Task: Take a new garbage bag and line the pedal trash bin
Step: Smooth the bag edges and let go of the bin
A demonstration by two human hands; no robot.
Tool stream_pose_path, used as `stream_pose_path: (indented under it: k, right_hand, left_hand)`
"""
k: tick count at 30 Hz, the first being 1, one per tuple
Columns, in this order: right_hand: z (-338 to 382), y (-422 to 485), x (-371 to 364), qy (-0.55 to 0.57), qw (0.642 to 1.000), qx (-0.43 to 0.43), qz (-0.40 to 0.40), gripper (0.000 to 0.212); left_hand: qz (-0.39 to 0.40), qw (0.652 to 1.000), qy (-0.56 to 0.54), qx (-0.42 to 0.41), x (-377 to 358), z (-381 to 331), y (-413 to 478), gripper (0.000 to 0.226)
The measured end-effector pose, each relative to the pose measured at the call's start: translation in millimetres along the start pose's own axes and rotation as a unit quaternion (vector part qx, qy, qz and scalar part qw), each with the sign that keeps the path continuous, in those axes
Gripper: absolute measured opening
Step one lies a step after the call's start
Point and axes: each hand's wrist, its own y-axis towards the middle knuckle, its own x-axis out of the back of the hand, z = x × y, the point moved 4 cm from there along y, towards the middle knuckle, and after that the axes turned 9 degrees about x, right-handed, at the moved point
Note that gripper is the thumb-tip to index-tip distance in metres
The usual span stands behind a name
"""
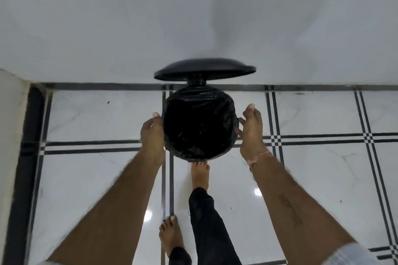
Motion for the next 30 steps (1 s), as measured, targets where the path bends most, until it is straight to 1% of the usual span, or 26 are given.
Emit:
stream_pose_path:
  k: [2, 3, 5, 6, 8, 9, 11, 13, 14, 16, 19, 23, 26, 28, 30]
  right_hand:
    - [39.6, -1.0, -11.3, -0.009, 0.999, 0.04, 0.02, 0.061]
    - [60.2, 1.0, -14.9, -0.015, 0.998, 0.061, 0.018, 0.066]
    - [101.7, 7.5, -22.1, -0.04, 0.993, 0.112, 0.027, 0.074]
    - [116.5, 12.8, -26.4, -0.072, 0.988, 0.125, 0.049, 0.075]
    - [136.1, 18.1, -35.9, -0.169, 0.97, 0.131, 0.114, 0.072]
    - [137.8, 16.2, -36.4, -0.214, 0.959, 0.128, 0.133, 0.068]
    - [133.0, 14.3, -39.6, -0.274, 0.942, 0.141, 0.134, 0.058]
    - [118.9, 3.5, -34.7, -0.305, 0.932, 0.158, 0.112, 0.052]
    - [110.0, -3.4, -29.3, -0.315, 0.929, 0.167, 0.1, 0.05]
    - [87.8, -16.3, -16.7, -0.336, 0.919, 0.188, 0.088, 0.045]
    - [39.9, -29.2, -3.2, -0.365, 0.9, 0.217, 0.096, 0.055]
    - [-36.1, -30.6, 10.9, -0.382, 0.888, 0.239, 0.096, 0.067]
    - [-96.2, -15.9, 17.0, -0.392, 0.885, 0.234, 0.095, 0.073]
    - [-117.1, -8.4, 14.3, -0.368, 0.892, 0.245, 0.098, 0.076]
    - [-131.5, -0.1, 16.1, -0.324, 0.908, 0.251, 0.083, 0.076]
  left_hand:
    - [0.007, 0.998, -0.03, -0.049, -3.0, -35.0, -22.5, 0.055]
    - [0.014, 0.996, -0.04, -0.074, -5.0, -53.9, -31.6, 0.056]
    - [0.059, 0.989, -0.023, -0.134, -13.4, -91.4, -48.1, 0.056]
    - [0.088, 0.985, 0.001, -0.15, -19.0, -105.3, -51.6, 0.055]
    - [0.13, 0.976, 0.067, -0.159, -29.7, -122.6, -56.1, 0.046]
    - [0.135, 0.972, 0.104, -0.16, -31.4, -122.1, -58.8, 0.047]
    - [0.112, 0.966, 0.145, -0.184, -30.8, -115.6, -54.8, 0.058]
    - [0.077, 0.954, 0.174, -0.232, -23.0, -98.9, -54.2, 0.045]
    - [0.066, 0.947, 0.189, -0.252, -18.1, -87.7, -55.1, 0.043]
    - [0.057, 0.936, 0.217, -0.27, -9.1, -59.7, -51.8, 0.052]
    - [0.048, 0.928, 0.242, -0.279, 0.7, -9.2, -39.1, 0.07]
    - [0.019, 0.918, 0.224, -0.326, 7.1, 53.9, -11.2, 0.072]
    - [0.006, 0.909, 0.225, -0.351, 1.3, 97.6, 20.0, 0.073]
    - [0.008, 0.907, 0.208, -0.367, -2.9, 115.2, 36.6, 0.075]
    - [0.026, 0.925, 0.165, -0.341, -6.1, 130.3, 52.2, 0.078]
